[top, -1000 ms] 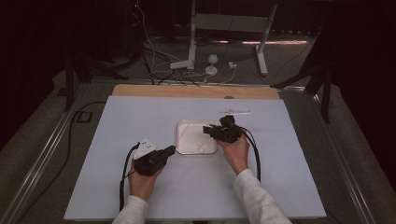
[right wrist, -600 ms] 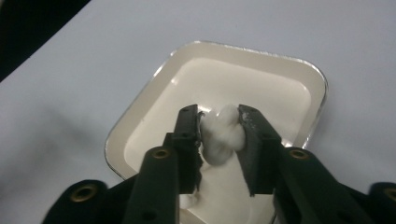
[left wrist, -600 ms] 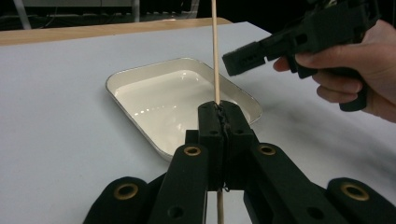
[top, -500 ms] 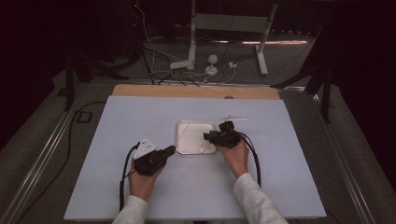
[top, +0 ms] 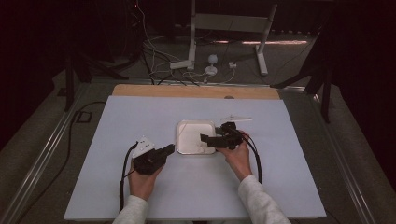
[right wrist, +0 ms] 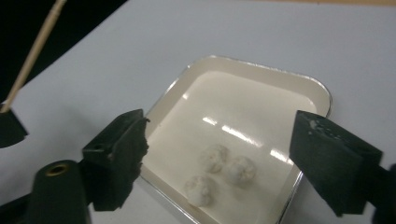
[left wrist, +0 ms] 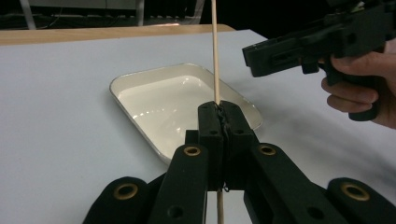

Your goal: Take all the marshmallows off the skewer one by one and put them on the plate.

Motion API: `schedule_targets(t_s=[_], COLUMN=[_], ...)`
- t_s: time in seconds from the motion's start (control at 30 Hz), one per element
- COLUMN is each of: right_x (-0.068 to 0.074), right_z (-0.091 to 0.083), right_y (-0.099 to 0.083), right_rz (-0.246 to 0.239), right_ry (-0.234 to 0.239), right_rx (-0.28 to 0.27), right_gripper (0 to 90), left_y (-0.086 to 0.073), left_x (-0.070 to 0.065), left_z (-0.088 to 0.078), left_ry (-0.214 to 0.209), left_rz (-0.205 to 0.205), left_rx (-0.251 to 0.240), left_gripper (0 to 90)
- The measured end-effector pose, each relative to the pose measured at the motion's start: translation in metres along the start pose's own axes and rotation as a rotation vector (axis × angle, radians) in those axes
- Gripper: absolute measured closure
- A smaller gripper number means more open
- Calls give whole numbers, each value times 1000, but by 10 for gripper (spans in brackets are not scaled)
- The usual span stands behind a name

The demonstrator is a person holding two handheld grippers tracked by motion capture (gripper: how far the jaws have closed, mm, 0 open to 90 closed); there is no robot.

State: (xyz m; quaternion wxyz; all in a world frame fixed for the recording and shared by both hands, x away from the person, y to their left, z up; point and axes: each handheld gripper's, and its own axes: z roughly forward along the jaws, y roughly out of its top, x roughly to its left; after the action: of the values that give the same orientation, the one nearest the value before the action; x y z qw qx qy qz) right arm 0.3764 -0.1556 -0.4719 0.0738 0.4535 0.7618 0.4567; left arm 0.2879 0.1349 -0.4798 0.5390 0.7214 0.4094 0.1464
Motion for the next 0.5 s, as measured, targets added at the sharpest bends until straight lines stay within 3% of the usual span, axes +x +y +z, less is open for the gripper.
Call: schedule_targets(t_s=[0.13, 0.27, 0.5], right_x=[2, 3, 1], right_z=[-9, -17, -30], right_y=[2, 3, 2], right_rz=[-13, -56, -85], right_ry=[17, 13, 14], right_rx=[-26, -29, -45], right_gripper=[139, 25, 12], left_y=[5, 9, 16], left_x=[-1, -3, -8], left_z=[-1, 2, 9], left_ry=[-2, -3, 15], left_rz=[-12, -23, -51], left_rx=[-19, -27, -53], left_gripper=[894, 893, 891])
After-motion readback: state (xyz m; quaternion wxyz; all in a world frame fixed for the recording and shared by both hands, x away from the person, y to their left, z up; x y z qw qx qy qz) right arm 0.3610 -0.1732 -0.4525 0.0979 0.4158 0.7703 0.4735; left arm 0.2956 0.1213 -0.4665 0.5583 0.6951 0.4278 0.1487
